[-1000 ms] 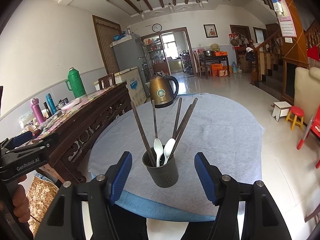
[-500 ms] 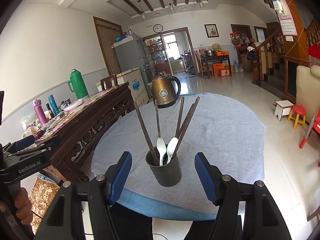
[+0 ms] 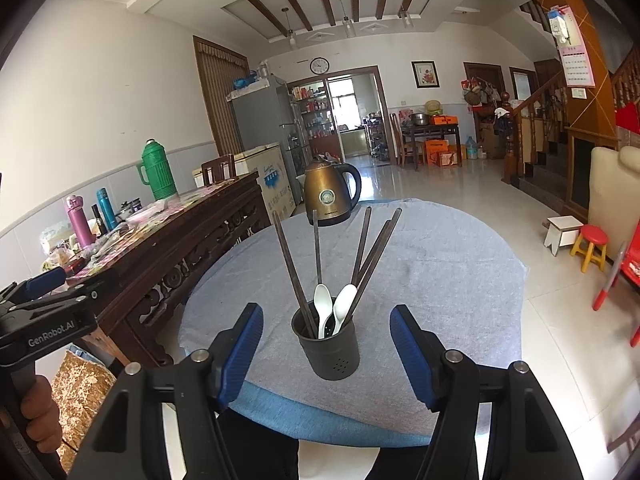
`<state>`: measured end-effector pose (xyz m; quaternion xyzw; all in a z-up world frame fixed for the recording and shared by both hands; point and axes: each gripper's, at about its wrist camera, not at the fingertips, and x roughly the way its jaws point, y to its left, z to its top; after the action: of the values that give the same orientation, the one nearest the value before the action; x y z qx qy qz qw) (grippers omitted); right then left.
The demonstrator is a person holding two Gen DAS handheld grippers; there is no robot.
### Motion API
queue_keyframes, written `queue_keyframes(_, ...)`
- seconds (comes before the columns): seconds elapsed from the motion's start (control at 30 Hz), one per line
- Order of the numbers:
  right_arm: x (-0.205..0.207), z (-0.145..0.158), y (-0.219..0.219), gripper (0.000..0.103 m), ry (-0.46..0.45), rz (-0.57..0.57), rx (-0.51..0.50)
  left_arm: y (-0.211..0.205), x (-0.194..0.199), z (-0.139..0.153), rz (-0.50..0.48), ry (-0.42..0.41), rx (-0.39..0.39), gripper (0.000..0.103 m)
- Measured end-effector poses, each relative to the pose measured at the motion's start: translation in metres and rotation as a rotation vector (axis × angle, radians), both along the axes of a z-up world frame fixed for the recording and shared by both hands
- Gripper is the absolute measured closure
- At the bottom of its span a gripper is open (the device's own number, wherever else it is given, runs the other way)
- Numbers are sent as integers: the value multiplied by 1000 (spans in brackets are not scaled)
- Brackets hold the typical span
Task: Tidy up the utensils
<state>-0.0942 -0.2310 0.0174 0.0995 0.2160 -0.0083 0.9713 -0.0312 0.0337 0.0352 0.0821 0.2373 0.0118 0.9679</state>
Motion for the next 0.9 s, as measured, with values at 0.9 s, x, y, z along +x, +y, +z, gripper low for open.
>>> queue_keyframes(0.9,-3,10,11,32,7,-24,-24,0,-5,-6,-4,6,-31,9)
